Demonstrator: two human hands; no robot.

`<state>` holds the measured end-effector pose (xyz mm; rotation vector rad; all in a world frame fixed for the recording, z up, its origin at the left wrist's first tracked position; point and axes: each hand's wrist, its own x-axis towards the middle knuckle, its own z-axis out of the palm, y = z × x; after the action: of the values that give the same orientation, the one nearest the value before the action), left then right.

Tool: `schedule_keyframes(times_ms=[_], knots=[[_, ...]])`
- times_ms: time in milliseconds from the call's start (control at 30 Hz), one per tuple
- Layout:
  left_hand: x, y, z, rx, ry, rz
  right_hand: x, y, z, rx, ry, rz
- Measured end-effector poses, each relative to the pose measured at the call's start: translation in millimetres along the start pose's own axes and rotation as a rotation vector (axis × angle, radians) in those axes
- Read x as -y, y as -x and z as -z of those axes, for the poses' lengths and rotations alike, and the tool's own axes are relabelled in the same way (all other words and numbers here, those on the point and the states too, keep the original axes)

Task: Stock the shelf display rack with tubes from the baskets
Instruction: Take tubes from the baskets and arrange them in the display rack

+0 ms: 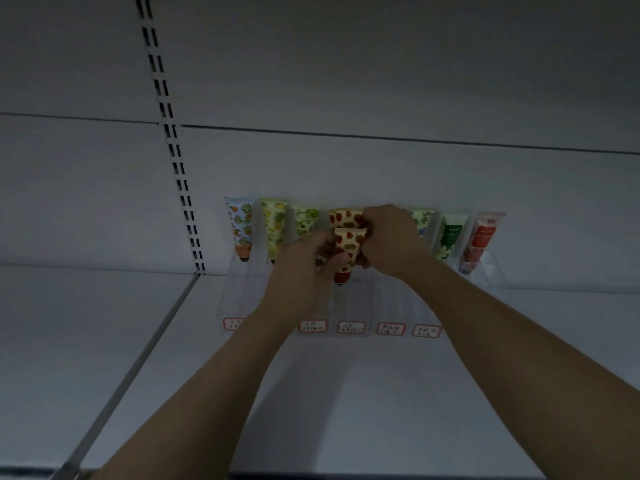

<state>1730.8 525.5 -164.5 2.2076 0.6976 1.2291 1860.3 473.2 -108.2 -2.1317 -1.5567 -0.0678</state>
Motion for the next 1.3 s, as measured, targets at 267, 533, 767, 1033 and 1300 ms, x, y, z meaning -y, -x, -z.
schedule_keyframes(times_ms=[267,533,767,1033,1300], knots=[[8.4,-2.0,-0.9,-0.055,-0.073,-0.010,1.1,-10.0,3.5,0.057,0.098,0.039],[8.2,-1.1,-2.8,-0.045,-0.075,-0.114,-4.5,-4.6,-5.8,-0.014,0.057,0.082],[13.7,0.0,-9.9,-0.071,-0.066,-0.132,-10.0,4.0,-17.4,-0.118,-0.012,0.136],[10.1,1.1,-11.4,-0.104,-0.107,-0.100,-14.5,-3.4,-19.5,-0.128,0.049,0.186],[15.6,2.4,-15.3,-0.110,-0.079,-0.098,-20.1,-3.1,-24.0,-0.116,0.032,0.169]])
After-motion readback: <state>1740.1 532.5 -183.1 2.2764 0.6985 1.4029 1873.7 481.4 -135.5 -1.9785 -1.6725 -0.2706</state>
